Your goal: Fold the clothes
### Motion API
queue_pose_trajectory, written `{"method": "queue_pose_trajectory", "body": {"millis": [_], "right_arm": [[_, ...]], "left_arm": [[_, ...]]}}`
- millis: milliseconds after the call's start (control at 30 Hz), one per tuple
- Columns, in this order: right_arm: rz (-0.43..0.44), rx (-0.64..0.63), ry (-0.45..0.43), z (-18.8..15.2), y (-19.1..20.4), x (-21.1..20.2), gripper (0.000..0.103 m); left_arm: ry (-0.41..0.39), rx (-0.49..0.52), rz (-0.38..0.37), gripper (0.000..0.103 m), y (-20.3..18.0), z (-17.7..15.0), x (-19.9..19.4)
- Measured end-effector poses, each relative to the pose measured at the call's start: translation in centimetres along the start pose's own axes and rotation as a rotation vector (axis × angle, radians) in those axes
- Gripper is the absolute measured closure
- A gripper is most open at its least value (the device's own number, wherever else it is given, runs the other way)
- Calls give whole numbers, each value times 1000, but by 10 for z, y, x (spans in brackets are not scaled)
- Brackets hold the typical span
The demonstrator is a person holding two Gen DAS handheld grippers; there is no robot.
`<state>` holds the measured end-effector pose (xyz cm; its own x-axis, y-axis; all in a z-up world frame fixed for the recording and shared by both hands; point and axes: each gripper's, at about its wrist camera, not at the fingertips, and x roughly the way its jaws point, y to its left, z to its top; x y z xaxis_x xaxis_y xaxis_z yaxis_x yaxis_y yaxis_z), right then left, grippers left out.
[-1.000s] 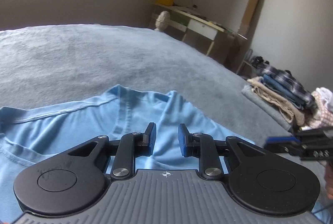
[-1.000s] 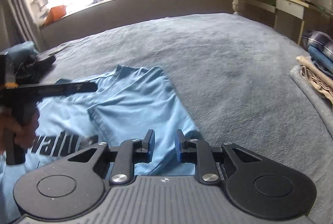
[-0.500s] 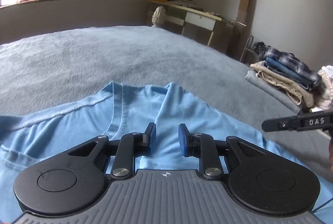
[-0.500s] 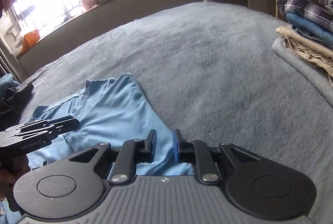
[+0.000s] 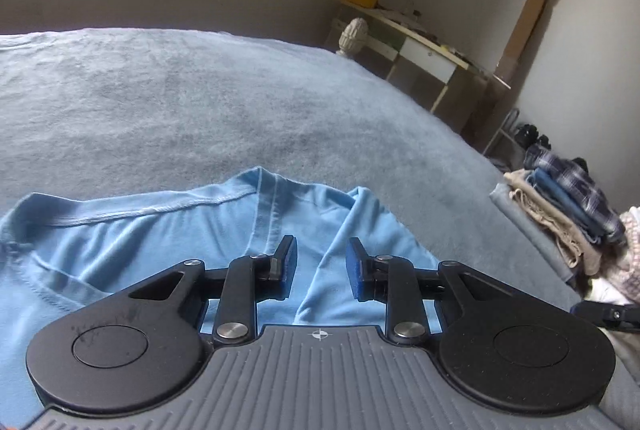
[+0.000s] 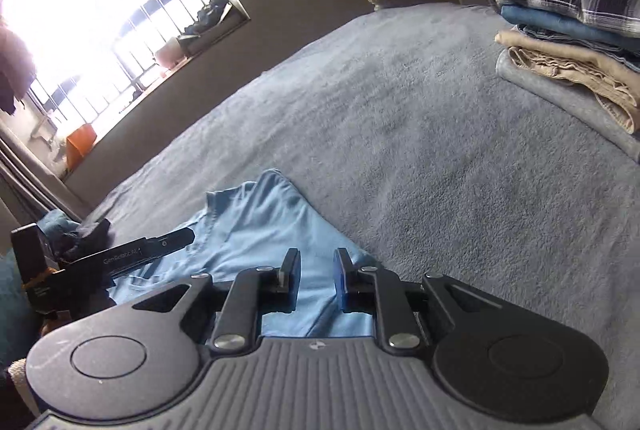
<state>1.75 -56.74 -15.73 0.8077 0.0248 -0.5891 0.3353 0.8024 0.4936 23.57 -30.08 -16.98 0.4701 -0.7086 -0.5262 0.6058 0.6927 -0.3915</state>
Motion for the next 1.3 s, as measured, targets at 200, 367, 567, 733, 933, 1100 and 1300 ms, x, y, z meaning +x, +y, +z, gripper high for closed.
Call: {"method": "queue_pose_trajectory", "body": {"millis": [200, 367, 567, 733, 933, 1100, 1300], "right_arm": [[84, 59, -26, -36, 26, -55, 79], [180, 140, -26, -71, 48, -89, 75], [292, 178, -17, -110, 81, -116, 72], [388, 131, 32, -134, 135, -117, 72], [517, -107, 186, -172, 246, -91, 67], [481, -480, 225, -226, 346, -53, 64], [251, -1051, 79, -299, 433, 16, 64]], "left_arm": [[-54, -86, 7, 75, 8, 23, -62], [-84, -84, 40, 70, 17, 26, -134], [-131, -121, 189, 67, 57, 1, -251], [-137, -219, 359, 64, 109, -30, -330], [-100, -346, 468, 64, 168, -57, -352], [-60, -416, 440, 64, 211, -66, -326], [-19, -469, 404, 64, 263, -63, -279]]}}
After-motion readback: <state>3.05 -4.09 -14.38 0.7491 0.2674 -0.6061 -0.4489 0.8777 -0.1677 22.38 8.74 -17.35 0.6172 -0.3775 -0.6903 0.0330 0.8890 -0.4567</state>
